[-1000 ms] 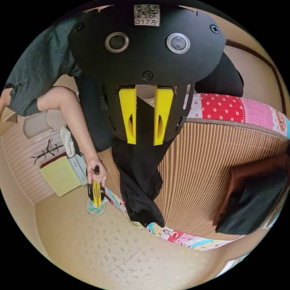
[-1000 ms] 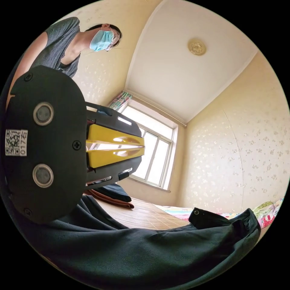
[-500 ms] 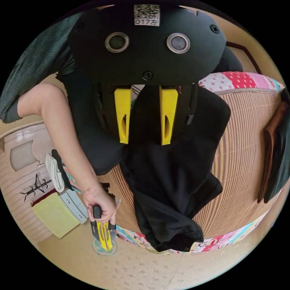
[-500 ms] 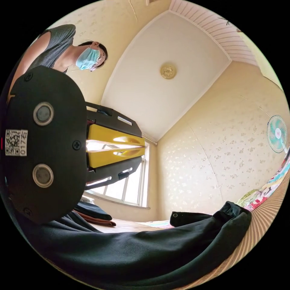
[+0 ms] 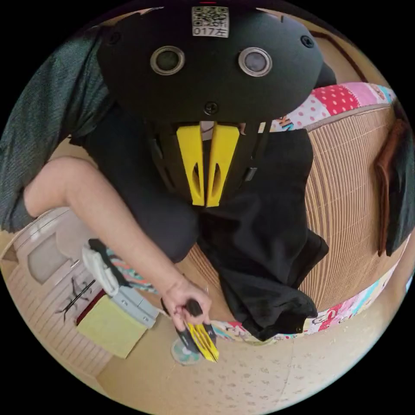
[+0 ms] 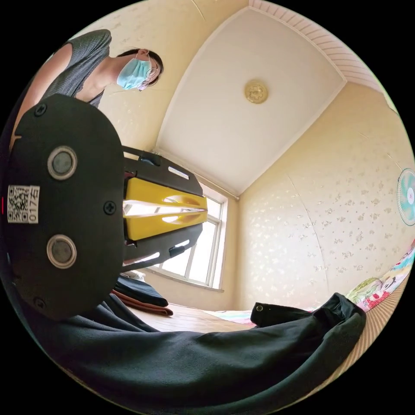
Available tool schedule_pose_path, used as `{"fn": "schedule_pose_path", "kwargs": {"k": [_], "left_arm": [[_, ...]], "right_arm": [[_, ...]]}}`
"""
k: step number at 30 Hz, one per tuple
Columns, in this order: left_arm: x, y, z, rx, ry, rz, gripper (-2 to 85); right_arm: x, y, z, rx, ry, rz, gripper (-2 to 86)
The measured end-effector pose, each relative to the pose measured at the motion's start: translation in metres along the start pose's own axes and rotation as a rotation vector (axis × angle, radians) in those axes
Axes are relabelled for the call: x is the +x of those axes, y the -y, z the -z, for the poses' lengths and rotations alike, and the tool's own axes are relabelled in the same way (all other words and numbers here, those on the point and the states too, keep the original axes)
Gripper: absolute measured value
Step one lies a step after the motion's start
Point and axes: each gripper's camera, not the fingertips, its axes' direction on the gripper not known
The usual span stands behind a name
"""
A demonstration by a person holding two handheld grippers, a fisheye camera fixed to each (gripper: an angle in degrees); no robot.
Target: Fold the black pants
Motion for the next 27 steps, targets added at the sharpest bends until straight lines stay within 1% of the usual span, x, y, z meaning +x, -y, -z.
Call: {"fn": "schedule_pose_path", "kwargs": {"k": [1,2,3,4,5,6,7,8,9,10,11,12,13,15,16,17,18,19,20,21,22,23,24,25,26,27], "left_arm": [[-0.017,0.0,0.022,0.096,-0.101,0.035,0.5],[-0.056,-0.005,0.068,0.291,-0.266,0.132,0.1],[-0.093,-0.017,0.115,0.5,-0.358,0.231,-0.3],[-0.11,-0.028,0.142,0.647,-0.405,0.254,-0.4],[-0.144,-0.058,0.192,0.941,-0.492,0.326,-0.6],[-0.174,-0.094,0.233,1.203,-0.529,0.428,-0.7],[-0.184,-0.114,0.25,1.317,-0.518,0.47,-0.7],[-0.193,-0.146,0.279,1.451,-0.412,0.511,-0.7],[-0.194,-0.165,0.303,1.428,-0.237,0.577,-0.6],[-0.192,-0.168,0.311,1.378,-0.159,0.612,-0.5],[-0.184,-0.167,0.318,1.249,-0.048,0.631,0.0],[-0.172,-0.155,0.313,1.102,0.016,0.584,1.1],[-0.165,-0.146,0.305,1.019,0.041,0.551,2.1],[-0.137,-0.102,0.25,0.664,0.113,0.452,9.1],[-0.132,-0.09,0.233,0.581,0.119,0.429,11.3],[-0.12,-0.062,0.196,0.417,0.112,0.359,15.5],[-0.105,-0.036,0.162,0.297,0.075,0.263,17.1],[-0.096,-0.023,0.147,0.247,0.056,0.202,17.9],[-0.077,0.0,0.122,0.153,0.057,0.071,17.9],[-0.06,0.018,0.101,0.063,0.157,-0.022,17.9],[-0.054,0.026,0.091,0.019,0.236,-0.049,17.8],[-0.047,0.038,0.071,-0.054,0.39,-0.093,16.9],[-0.048,0.048,0.051,-0.124,0.504,-0.114,15.5],[-0.051,0.052,0.04,-0.176,0.54,-0.113,12.6],[-0.062,0.06,0.018,-0.282,0.524,-0.113,6.9],[-0.071,0.067,0.016,-0.296,0.459,-0.101,3.8]], "right_arm": [[-0.007,-0.001,-0.002,-0.007,-0.036,0.05,0.7],[-0.012,-0.002,-0.003,-0.009,-0.053,0.084,0.7],[-0.021,-0.005,-0.005,-0.011,-0.079,0.154,0.7],[-0.027,-0.008,-0.009,-0.014,-0.109,0.208,0.7],[-0.028,-0.01,-0.011,-0.014,-0.129,0.221,0.7],[-0.028,-0.014,-0.018,-0.027,-0.205,0.239,0.7],[-0.027,-0.019,-0.027,-0.045,-0.334,0.244,0.6],[-0.026,-0.022,-0.032,-0.042,-0.405,0.249,0.6],[-0.026,-0.031,-0.04,-0.022,-0.528,0.27,0.6],[-0.023,-0.037,-0.05,-0.019,-0.634,0.276,0.6],[-0.02,-0.04,-0.056,-0.031,-0.69,0.268,0.6],[-0.012,-0.045,-0.068,-0.055,-0.792,0.242,0.7],[-0.004,-0.049,-0.078,-0.08,-0.837,0.24,0.6],[0.007,-0.054,-0.091,-0.119,-0.845,0.244,0.5],[0.018,-0.056,-0.097,-0.138,-0.862,0.219,0.4],[0.024,-0.057,-0.099,-0.145,-0.872,0.198,0.4],[0.038,-0.058,-0.102,-0.168,-0.877,0.15,0.3],[0.053,-0.059,-0.104,-0.194,-0.852,0.097,0.3],[0.06,-0.06,-0.105,-0.206,-0.834,0.075,0.2],[0.071,-0.062,-0.107,-0.226,-0.794,0.038,0.2],[0.079,-0.064,-0.109,-0.242,-0.762,0.024,0.2],[0.081,-0.065,-0.111,-0.248,-0.754,0.025,0.2],[0.084,-0.067,-0.114,-0.257,-0.755,0.035,0.2],[0.084,-0.067,-0.118,-0.262,-0.763,0.054,0.3],[0.084,-0.068,-0.119,-0.261,-0.767,0.064,0.3],[0.084,-0.067,-0.12,-0.258,-0.781,0.082,0.3]]}}
